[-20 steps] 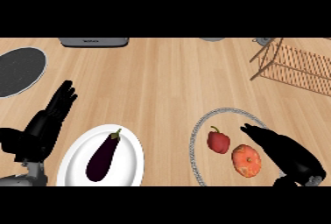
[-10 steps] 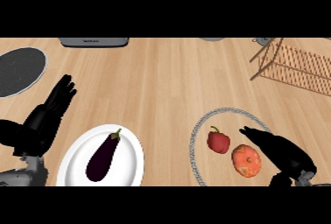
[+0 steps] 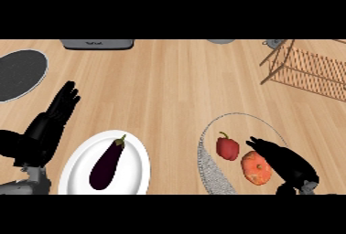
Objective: Pick the squash from the placemat and place it in the tiered shelf
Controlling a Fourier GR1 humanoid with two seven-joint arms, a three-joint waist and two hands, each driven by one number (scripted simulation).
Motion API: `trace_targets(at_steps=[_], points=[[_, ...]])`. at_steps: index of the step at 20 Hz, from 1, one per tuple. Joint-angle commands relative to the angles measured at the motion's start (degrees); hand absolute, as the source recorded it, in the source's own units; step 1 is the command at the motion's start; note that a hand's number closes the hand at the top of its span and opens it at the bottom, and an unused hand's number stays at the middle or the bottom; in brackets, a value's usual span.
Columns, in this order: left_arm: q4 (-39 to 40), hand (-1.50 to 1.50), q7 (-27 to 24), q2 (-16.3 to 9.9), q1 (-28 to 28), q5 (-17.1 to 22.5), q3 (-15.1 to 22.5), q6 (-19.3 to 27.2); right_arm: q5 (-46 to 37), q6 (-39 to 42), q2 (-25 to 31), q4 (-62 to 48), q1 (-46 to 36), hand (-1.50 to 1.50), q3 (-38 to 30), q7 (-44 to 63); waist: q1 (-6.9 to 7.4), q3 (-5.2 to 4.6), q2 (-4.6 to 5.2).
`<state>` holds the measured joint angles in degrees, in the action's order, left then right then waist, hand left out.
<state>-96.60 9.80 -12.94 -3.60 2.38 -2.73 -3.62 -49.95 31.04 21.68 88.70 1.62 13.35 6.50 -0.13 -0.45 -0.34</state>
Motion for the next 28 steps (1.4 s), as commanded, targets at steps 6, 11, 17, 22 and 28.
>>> trace_targets(at_steps=[6,11,17,22,28], points=[[-0.7,0.00,-1.8,1.0,2.5,-1.0,-0.1,-0.5,-2.2,-5.7,-1.2,-7.8,0.0,-1.50,-0.3,-5.8,0.37,0.46,0.37],[-0.2,0.00,0.6,0.1,-0.9,0.0,-1.4,-0.9,-8.8,-19.5,-4.0,-14.2,-2.4,1.50,0.8,-8.8,0.71,0.53,0.51],[-1.4,0.00,2.4,-0.1,-1.0,0.4,-1.9,-1.4,-10.5,-26.1,-3.5,-16.6,-3.5,1.50,-1.5,-13.2,0.54,0.52,0.44],[-2.1,0.00,-0.8,0.0,3.3,0.6,-2.3,-2.6,-6.5,-25.6,-5.2,-6.9,-2.3,1.50,-6.6,-9.0,0.16,0.44,0.22],[-0.8,0.00,-0.7,0.1,2.0,0.1,-1.7,-2.5,-10.4,-28.6,-20.1,-4.4,-9.7,1.50,-11.8,20.1,0.50,0.35,0.19]])
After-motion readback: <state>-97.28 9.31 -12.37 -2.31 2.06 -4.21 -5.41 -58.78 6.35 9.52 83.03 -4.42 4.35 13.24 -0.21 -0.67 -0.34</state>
